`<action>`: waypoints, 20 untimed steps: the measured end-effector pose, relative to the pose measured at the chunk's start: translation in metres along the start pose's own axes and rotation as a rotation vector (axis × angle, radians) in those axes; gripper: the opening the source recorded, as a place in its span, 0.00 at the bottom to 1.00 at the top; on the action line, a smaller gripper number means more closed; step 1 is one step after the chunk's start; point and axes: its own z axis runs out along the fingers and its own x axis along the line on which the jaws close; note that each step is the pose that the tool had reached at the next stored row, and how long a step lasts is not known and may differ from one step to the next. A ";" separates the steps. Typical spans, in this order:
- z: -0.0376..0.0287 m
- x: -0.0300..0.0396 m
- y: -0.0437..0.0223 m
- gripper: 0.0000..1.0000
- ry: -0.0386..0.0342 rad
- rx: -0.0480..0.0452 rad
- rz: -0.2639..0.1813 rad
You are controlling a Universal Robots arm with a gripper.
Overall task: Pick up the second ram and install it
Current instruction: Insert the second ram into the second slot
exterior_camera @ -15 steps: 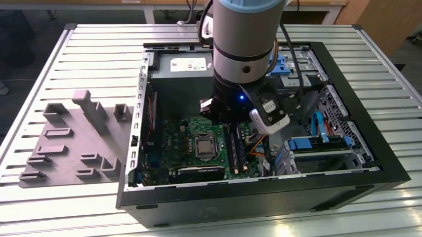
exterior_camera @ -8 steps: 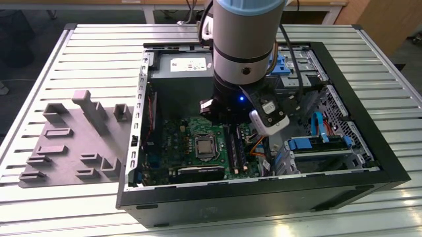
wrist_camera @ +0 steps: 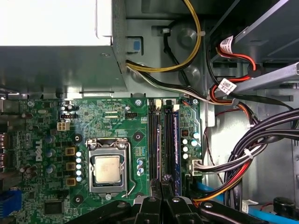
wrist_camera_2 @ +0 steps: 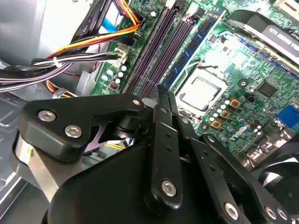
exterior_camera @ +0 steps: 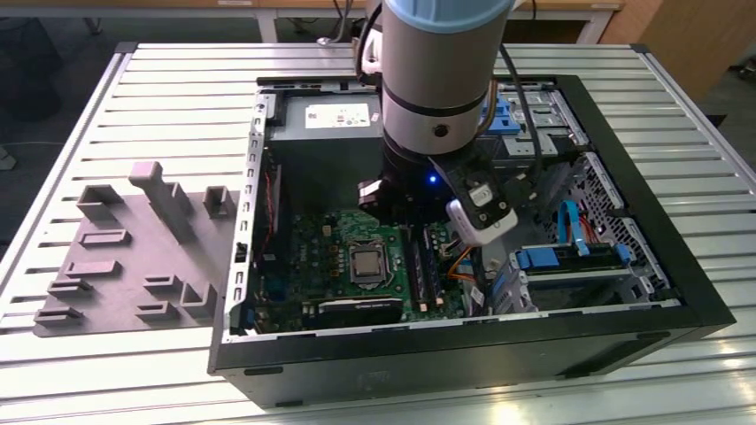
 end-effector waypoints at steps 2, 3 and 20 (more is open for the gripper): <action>0.0012 -0.0003 0.0000 0.12 0.0000 -0.0001 0.000; 0.0022 -0.0002 -0.0001 0.12 0.0000 0.0000 0.000; 0.0056 -0.0004 0.0001 0.12 0.0000 -0.0001 0.000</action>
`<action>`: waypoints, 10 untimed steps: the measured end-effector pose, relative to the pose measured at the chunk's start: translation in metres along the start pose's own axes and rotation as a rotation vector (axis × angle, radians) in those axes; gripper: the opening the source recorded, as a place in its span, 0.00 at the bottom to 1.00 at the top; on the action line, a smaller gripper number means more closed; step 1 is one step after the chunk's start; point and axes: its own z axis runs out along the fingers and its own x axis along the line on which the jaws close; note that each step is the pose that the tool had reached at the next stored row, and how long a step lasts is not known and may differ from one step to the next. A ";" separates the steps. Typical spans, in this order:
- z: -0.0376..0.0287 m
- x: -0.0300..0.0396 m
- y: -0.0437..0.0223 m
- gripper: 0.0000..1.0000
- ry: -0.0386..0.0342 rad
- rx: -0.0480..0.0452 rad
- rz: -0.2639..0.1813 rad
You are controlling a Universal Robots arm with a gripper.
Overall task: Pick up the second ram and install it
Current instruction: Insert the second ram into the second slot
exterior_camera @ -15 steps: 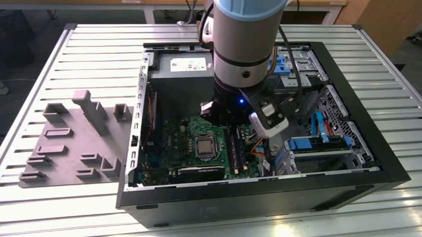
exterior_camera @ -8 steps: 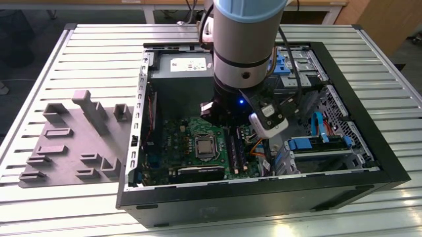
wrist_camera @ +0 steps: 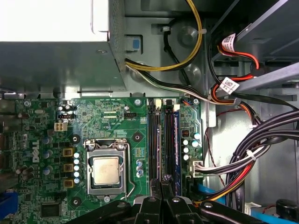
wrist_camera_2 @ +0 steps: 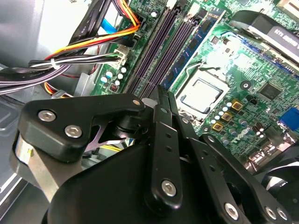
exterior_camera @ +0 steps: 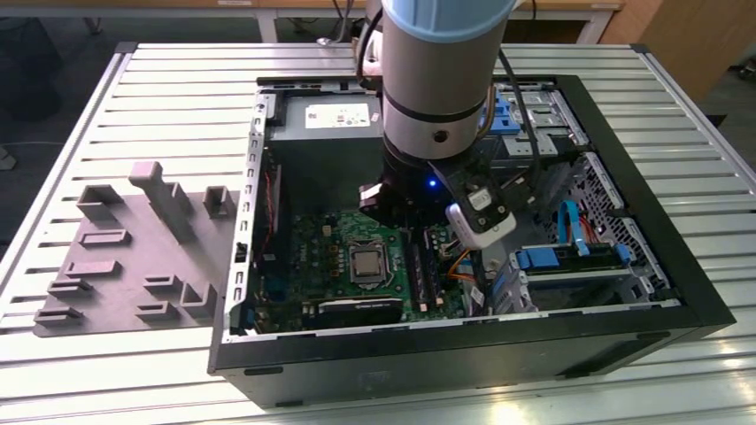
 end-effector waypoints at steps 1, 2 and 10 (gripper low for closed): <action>0.0001 0.0000 0.0001 0.12 0.0000 0.0001 0.000; 0.0002 -0.0001 0.0001 0.12 0.0001 0.0001 0.000; 0.0015 -0.0001 0.0006 0.12 0.0000 0.0000 0.000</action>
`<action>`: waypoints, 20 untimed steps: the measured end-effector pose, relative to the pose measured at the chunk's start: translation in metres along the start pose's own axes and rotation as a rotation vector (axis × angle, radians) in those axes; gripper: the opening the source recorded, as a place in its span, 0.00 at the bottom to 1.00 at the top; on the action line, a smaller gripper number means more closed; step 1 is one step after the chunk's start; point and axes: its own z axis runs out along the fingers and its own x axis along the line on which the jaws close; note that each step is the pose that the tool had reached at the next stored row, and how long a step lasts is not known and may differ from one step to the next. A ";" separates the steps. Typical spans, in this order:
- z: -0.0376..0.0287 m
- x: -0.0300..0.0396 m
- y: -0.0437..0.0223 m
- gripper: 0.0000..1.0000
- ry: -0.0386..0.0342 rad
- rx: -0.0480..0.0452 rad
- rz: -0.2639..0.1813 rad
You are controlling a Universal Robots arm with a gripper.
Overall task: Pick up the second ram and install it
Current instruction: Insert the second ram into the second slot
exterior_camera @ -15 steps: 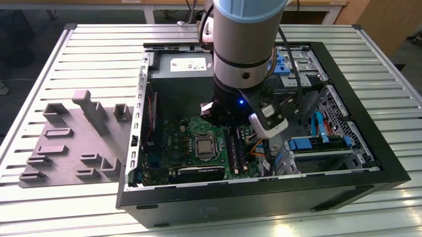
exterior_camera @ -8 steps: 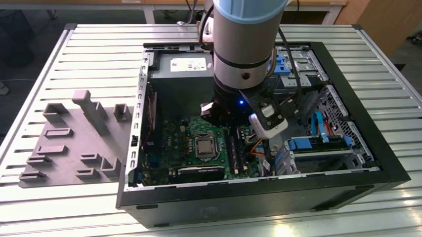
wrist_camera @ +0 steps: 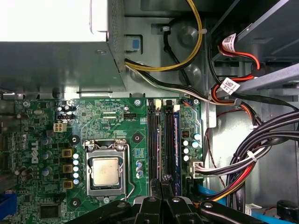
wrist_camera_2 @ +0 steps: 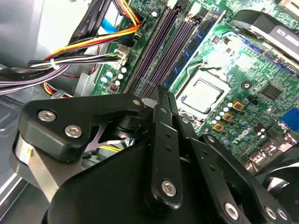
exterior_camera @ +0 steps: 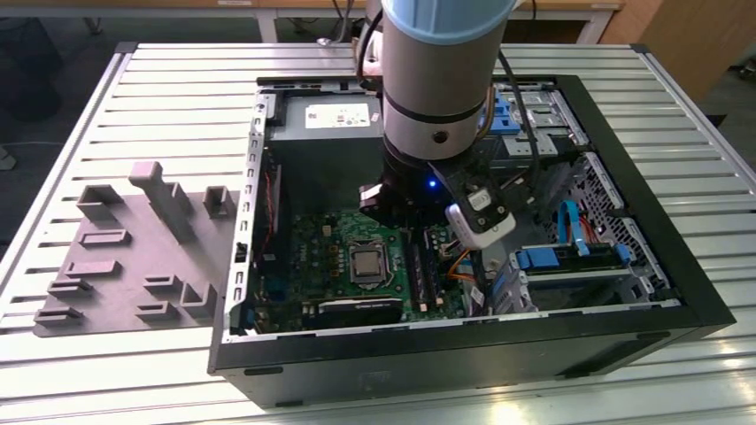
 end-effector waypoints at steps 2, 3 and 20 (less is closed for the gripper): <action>0.0005 0.0000 0.0003 0.12 0.0000 -0.0001 0.000; 0.0008 0.0001 0.0005 0.12 0.0000 -0.0002 0.000; 0.0070 0.0004 0.0055 0.12 0.0000 0.0001 0.000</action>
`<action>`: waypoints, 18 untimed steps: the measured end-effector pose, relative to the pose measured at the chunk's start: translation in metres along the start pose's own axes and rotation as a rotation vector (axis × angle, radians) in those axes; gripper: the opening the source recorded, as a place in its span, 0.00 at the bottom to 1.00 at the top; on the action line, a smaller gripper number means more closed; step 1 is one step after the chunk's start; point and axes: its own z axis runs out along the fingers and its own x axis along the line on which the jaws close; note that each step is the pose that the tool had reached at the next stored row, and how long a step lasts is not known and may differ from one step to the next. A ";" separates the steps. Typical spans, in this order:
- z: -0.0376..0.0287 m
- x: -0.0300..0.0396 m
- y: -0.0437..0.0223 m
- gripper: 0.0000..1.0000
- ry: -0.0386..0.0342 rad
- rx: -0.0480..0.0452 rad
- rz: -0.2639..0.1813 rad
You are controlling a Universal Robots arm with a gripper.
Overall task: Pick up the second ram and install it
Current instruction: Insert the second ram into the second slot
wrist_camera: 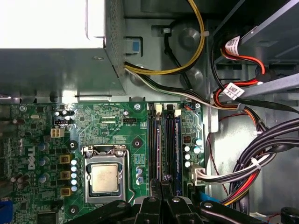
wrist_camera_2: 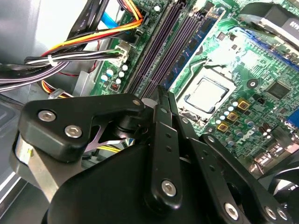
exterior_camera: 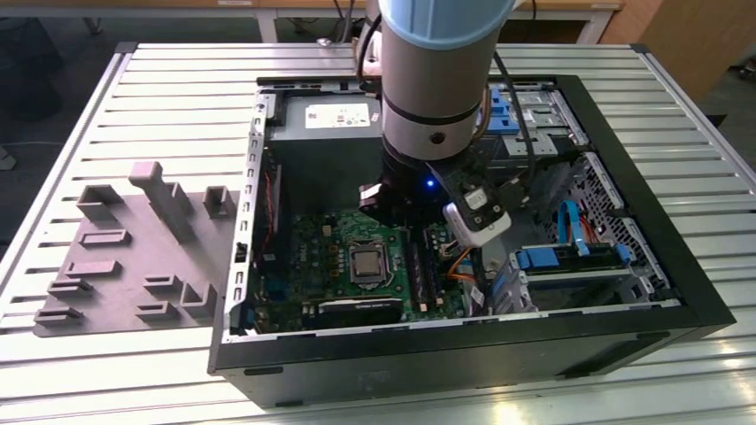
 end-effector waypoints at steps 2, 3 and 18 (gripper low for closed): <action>0.0012 -0.0001 0.0005 0.12 0.0000 0.0000 0.000; 0.0018 -0.0002 0.0006 0.12 0.0000 -0.0002 0.000; 0.0076 -0.0026 0.0023 0.12 0.0012 -0.0016 -0.024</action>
